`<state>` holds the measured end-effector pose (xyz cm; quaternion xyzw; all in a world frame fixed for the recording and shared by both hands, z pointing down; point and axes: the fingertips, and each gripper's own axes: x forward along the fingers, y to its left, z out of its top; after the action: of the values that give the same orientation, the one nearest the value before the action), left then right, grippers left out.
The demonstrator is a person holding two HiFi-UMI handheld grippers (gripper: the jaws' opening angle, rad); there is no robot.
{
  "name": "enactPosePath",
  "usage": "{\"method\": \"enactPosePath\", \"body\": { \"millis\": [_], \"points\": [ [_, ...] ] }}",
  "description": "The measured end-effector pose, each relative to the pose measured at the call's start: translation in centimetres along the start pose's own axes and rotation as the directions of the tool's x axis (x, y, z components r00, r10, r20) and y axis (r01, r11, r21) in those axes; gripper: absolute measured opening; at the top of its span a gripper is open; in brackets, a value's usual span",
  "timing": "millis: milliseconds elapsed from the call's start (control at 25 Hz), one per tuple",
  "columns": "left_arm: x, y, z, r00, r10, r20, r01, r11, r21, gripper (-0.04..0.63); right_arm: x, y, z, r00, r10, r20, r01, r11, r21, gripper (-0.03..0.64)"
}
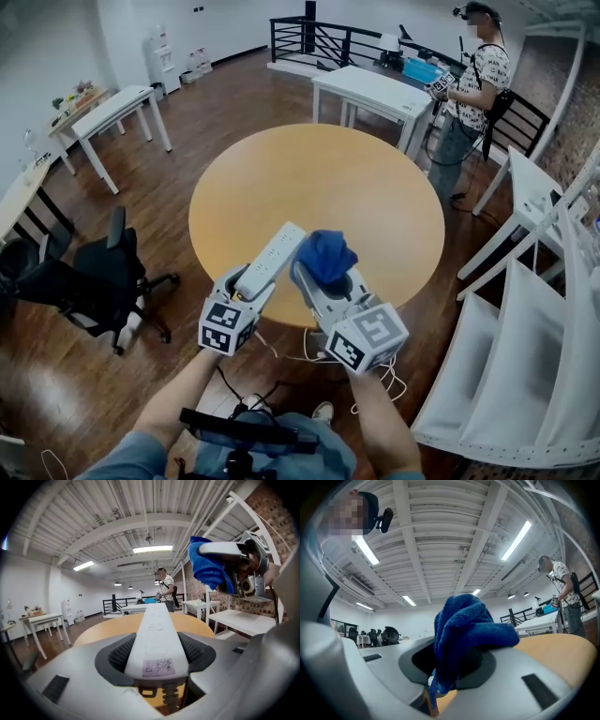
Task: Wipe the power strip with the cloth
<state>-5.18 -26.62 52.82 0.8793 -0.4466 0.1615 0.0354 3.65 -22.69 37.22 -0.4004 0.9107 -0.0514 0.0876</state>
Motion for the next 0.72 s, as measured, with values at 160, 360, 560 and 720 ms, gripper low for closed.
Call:
{"method": "enactPosePath", "body": {
  "millis": [160,360,560,720],
  "points": [
    [1.8,0.1,-4.2,0.997,-0.006,-0.079,0.003,0.999,-0.037,0.278,-0.6,-1.3,-1.3,0.999,-0.031,-0.02,0.032,0.999,0.016,0.087],
    [3.7,0.6,-8.2,0.986,-0.014,-0.164,0.002,0.997,-0.073,0.278,-1.1,-2.5,-3.1,0.997,-0.07,-0.044,0.072,0.997,0.034,0.087],
    [4.8,0.9,-11.8,0.966,-0.032,-0.257,0.009,0.996,-0.093,0.278,-0.8,-2.9,-4.7,0.993,-0.089,-0.074,0.094,0.994,0.059,0.087],
    [5.4,1.2,-13.9,0.95,-0.039,-0.31,0.011,0.996,-0.094,0.278,-0.5,-3.2,-5.3,0.991,-0.099,-0.089,0.104,0.993,0.058,0.087]
  ]
}}
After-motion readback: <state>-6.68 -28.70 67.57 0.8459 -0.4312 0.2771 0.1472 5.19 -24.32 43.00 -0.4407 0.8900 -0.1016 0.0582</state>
